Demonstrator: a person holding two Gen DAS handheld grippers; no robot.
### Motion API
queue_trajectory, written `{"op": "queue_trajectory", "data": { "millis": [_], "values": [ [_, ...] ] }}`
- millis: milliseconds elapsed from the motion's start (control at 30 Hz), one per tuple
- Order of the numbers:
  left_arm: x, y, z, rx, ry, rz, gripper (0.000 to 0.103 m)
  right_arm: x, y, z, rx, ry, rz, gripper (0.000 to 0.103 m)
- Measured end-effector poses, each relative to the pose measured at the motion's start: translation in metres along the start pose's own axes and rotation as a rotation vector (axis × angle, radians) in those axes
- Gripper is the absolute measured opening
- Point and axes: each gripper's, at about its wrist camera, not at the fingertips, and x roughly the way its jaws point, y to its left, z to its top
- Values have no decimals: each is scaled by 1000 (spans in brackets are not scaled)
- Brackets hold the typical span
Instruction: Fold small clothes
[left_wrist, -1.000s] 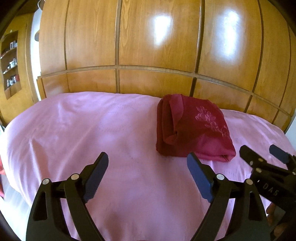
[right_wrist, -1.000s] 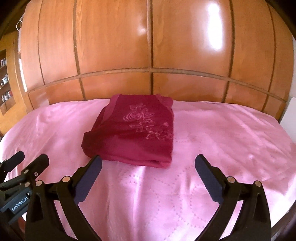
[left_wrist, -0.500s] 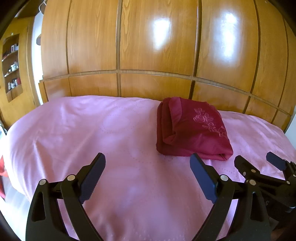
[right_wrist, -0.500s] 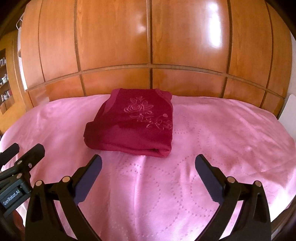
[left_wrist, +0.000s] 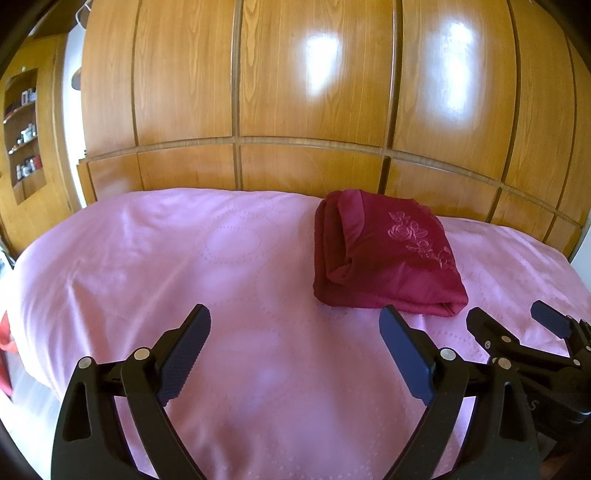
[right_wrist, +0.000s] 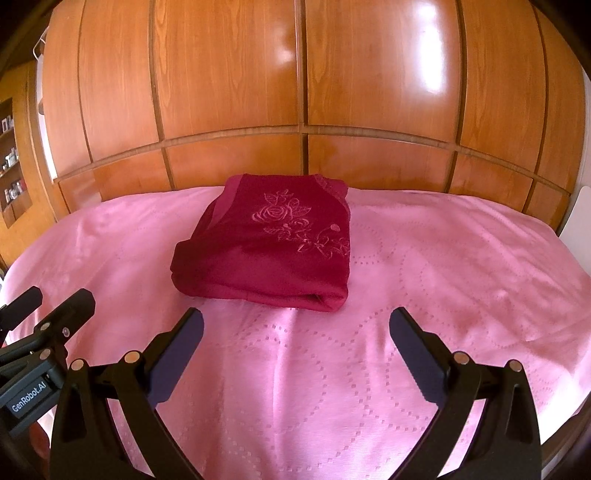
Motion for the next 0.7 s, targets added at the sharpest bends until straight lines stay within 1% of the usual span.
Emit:
{"op": "queue_trajectory", "data": {
  "millis": [700],
  "values": [
    [-2, 4, 0, 7, -8, 2, 92, 1, 5, -1, -5, 5, 4, 100]
  ]
}}
